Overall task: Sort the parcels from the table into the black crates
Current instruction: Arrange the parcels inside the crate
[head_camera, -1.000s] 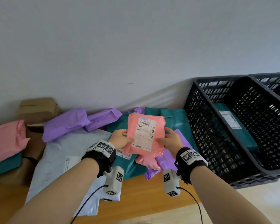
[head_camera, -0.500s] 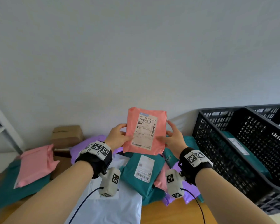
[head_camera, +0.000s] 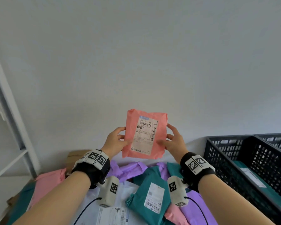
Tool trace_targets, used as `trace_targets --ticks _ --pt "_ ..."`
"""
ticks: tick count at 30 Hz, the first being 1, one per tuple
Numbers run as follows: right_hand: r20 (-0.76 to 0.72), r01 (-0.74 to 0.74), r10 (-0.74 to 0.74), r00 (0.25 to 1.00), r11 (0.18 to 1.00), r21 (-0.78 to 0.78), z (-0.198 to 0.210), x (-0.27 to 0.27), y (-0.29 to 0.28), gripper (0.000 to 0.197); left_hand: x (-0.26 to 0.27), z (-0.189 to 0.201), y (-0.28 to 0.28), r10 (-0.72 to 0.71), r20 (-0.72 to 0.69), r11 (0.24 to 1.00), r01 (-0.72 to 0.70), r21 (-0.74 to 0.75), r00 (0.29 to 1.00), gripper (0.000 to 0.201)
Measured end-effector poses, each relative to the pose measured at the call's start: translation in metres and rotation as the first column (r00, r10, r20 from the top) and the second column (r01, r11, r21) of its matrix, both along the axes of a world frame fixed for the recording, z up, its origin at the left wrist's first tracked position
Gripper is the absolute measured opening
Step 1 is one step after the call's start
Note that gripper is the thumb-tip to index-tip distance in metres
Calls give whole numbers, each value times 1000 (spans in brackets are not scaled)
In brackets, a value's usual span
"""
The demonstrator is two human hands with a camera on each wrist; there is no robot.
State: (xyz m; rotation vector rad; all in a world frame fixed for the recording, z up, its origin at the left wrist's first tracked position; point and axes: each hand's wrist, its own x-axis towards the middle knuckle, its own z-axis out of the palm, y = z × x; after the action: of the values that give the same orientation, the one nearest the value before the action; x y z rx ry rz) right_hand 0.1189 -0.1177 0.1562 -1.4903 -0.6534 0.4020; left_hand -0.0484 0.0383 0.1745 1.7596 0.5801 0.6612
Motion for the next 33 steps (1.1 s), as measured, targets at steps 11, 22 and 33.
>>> trace_targets --ticks 11,22,33 --pt "131 3 -6 991 1000 19 47 -11 13 62 -10 30 12 22 105 1000 -24 19 994 46" --pt "137 18 -20 990 1000 12 51 -16 21 60 -13 33 22 13 114 1000 -15 15 993 46" --pt "153 143 -122 981 981 -135 32 9 -19 62 31 -1 -5 -89 55 994 92 -65 995 51"
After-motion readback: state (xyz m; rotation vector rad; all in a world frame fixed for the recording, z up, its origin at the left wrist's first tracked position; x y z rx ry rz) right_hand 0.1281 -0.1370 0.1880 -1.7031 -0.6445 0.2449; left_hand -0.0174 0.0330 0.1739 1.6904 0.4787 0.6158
